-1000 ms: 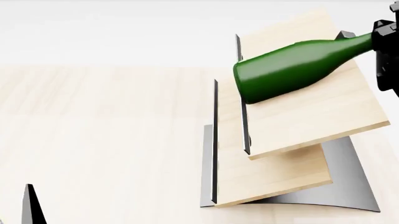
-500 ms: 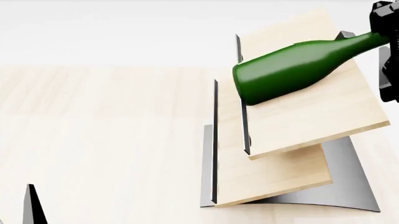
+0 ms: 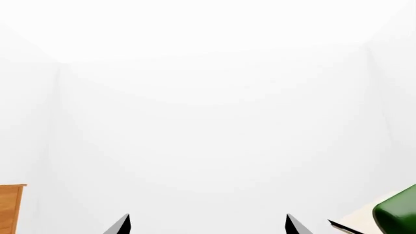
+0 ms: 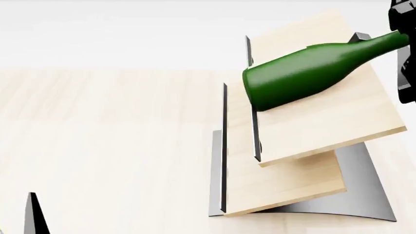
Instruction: Put the wine bottle on the wine rack.
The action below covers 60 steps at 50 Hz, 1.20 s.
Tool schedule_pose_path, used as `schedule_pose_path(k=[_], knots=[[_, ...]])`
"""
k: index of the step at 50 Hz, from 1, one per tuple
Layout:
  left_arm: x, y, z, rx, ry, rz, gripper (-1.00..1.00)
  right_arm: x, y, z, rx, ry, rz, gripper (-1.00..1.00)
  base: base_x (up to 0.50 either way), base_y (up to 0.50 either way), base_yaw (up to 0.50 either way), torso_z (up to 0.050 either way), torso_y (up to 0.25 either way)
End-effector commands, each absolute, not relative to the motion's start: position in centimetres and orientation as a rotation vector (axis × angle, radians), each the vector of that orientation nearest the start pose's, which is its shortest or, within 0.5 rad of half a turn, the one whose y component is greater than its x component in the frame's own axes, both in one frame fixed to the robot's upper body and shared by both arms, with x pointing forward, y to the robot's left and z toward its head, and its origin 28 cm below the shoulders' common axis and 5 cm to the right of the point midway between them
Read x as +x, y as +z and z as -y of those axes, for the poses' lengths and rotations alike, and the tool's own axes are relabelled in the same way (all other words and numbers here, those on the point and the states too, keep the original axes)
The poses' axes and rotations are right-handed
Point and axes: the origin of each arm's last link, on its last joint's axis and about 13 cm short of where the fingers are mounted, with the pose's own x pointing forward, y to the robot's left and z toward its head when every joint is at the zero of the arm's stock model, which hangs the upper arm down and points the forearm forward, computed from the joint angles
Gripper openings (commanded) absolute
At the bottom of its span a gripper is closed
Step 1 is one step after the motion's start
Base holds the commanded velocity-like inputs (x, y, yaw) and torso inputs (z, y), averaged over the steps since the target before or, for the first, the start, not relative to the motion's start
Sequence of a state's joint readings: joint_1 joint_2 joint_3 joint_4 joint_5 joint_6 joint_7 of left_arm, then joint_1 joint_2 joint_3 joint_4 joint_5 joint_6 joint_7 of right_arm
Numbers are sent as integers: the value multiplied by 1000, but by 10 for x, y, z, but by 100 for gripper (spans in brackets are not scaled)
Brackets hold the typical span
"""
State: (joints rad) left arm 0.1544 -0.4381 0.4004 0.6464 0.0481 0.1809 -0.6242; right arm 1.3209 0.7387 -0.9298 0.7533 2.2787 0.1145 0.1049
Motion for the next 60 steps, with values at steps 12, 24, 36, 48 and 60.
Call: schedule_pose_path(k=[12,24,36,48,60], knots=[[147,115,-191,55,49,618,100,373,259,244,1159,59,30,100,0,0,0,0,0],[148,114,-191,56,48,616,100,371,261,247,1155,55,38,100,0,0,0,0,0],[147,114,-191,56,45,615,100,362,268,256,1160,40,70,100,0,0,0,0,0],[147,114,-190,56,43,615,100,345,273,260,1168,28,105,100,0,0,0,0,0],[147,114,-190,57,42,614,100,330,275,263,1172,18,135,100,0,0,0,0,0]])
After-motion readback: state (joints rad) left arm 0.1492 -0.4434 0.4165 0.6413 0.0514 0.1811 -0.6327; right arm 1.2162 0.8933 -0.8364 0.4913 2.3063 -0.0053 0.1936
